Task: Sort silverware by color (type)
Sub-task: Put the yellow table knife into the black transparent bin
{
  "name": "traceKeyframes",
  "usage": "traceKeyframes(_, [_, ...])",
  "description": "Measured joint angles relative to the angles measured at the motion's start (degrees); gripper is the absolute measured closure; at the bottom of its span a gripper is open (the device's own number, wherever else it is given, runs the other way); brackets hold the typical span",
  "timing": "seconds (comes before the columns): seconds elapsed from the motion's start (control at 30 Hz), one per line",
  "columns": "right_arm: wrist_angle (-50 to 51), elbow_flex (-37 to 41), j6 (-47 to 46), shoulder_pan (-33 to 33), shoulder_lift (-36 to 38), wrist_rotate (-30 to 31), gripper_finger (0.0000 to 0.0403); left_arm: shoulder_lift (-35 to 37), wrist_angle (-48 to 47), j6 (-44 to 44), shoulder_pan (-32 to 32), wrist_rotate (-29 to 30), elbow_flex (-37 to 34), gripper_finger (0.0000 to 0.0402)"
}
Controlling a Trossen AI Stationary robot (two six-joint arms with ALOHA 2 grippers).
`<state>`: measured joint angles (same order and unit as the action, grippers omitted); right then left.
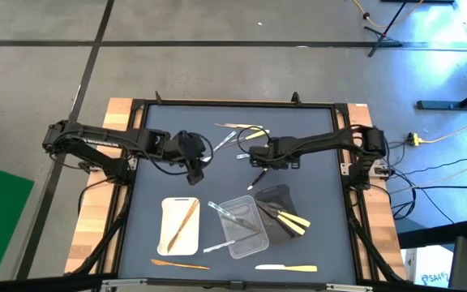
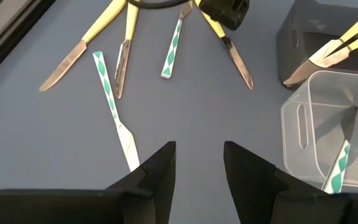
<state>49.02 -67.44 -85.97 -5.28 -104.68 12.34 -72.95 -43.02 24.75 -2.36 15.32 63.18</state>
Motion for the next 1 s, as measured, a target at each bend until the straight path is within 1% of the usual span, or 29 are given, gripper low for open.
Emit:
traceKeyframes(0.23, [-0.3, 0.0, 0.0, 0.0, -2.0, 0.1, 0.0240, 0.0, -0.1, 0.0, -0.9, 0.4, 0.0, 0.0272])
traceKeyframes(0.47, [-3.0, 0.0, 0.2, 0.0, -4.0, -0.1, 0.0240, 0.0, -0.1, -1.3, -1.1, 0.5, 0.0, 0.0272])
traceKeyframes(0.87, [-2.9, 0.0, 0.7, 0.0, -4.0, 0.1, 0.0240, 0.0, 0.0, -1.3, -1.1, 0.5, 0.0, 0.0272])
traceKeyframes(1.0, [-3.0, 0.0, 0.7, 0.0, -4.0, 0.1, 0.0256, 0.0, 0.0, -1.3, -1.1, 0.5, 0.0, 0.0272])
